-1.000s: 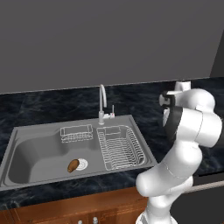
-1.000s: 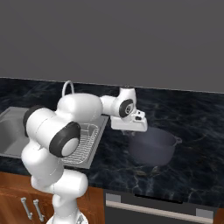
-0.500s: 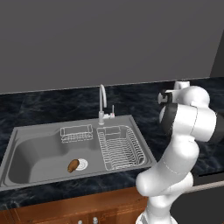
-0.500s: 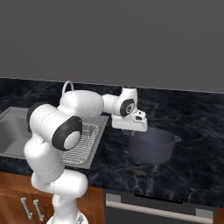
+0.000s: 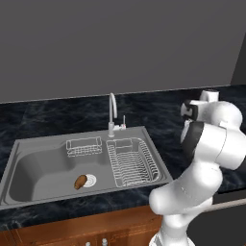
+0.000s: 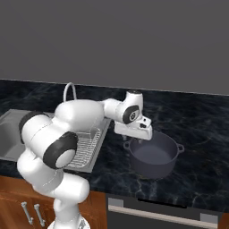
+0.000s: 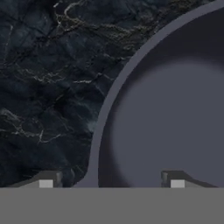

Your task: Dump the potato from the pot into the sink. Then turn on the water and wash the potato. Then turn off the water and put the potato back in the pot.

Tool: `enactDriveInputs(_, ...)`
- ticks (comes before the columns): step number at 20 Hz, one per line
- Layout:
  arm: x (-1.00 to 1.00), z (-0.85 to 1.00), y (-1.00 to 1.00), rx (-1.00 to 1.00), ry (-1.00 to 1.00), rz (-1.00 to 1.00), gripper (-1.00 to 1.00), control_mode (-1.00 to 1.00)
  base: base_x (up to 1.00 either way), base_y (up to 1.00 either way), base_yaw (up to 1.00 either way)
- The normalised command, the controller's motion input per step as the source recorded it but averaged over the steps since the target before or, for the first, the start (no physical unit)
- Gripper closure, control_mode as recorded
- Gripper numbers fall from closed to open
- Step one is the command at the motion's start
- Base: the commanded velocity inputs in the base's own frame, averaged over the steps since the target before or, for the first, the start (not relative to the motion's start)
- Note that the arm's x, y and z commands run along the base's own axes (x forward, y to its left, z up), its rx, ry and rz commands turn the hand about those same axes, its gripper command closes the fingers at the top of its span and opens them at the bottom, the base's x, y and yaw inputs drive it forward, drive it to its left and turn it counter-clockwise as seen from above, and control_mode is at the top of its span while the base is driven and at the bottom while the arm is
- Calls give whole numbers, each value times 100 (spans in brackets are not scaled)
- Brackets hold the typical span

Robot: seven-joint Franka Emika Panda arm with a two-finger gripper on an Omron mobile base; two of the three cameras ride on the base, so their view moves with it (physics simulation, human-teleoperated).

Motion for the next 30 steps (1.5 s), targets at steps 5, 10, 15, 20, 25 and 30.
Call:
enactDriveInputs(5,-37,55,34,0,-20,-9,-100,-100,0,0,0)
enactDriveInputs(10,-11,100,58,-4,-31,-8,-100,-100,0,0,0)
enactDriveInputs(15,-1,79,64,-1,-21,-3,-100,-100,0,0,0)
enactDriveInputs(20,8,21,61,4,-12,0,-100,-100,0,0,0)
enactDriveInputs(25,23,0,49,5,-14,0,-100,-100,0,0,0)
enactDriveInputs(30,28,0,50,4,-12,1,-100,-100,0,0,0)
